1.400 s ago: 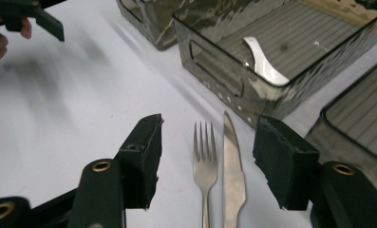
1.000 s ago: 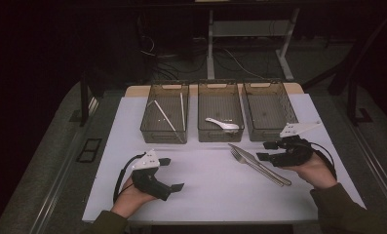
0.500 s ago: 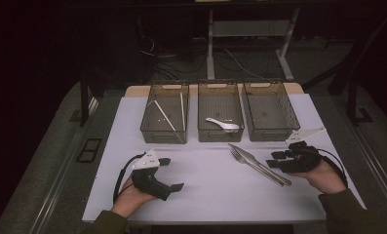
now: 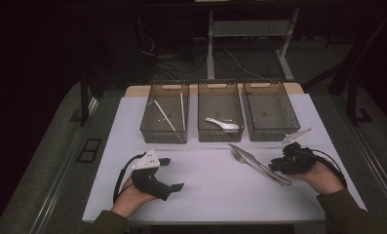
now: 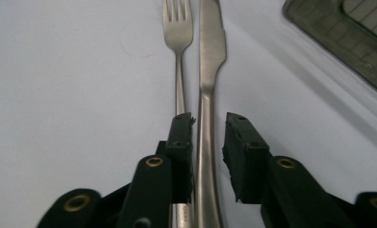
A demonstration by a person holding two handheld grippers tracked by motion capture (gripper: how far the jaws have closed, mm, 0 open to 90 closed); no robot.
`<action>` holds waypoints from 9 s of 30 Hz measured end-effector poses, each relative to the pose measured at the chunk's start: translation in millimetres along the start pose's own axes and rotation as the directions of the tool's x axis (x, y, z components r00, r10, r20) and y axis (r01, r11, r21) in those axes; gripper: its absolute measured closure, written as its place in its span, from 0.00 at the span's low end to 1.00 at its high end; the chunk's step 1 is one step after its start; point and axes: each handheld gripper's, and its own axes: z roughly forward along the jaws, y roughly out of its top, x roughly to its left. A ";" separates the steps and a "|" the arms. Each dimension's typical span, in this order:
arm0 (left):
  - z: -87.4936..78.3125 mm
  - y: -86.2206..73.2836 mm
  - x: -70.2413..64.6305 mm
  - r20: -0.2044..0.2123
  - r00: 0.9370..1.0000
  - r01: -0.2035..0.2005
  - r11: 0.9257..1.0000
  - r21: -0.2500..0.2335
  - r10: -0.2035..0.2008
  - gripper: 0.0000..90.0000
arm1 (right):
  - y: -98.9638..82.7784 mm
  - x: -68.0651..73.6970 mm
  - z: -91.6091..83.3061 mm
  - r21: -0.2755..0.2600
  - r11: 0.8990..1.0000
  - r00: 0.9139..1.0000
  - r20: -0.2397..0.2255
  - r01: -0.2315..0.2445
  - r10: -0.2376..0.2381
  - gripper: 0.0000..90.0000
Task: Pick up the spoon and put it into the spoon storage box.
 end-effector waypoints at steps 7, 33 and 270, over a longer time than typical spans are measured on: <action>0.2 -0.1 0.0 -0.002 1.000 -0.001 1.000 0.006 0.001 0.00 | 11.6 0.5 14.1 0.091 0.994 0.998 -0.002 0.055 -0.055 0.85; 2.2 -0.3 -0.5 -0.001 1.000 -0.001 1.000 0.008 0.002 0.00 | 48.5 -1.0 50.1 0.337 0.939 0.998 0.002 0.063 -0.067 0.86; -5.2 -2.6 -0.5 -0.013 1.000 -0.008 1.000 0.014 0.008 0.00 | 19.9 -34.3 -33.3 -0.267 0.963 0.999 -0.006 -0.047 0.047 0.41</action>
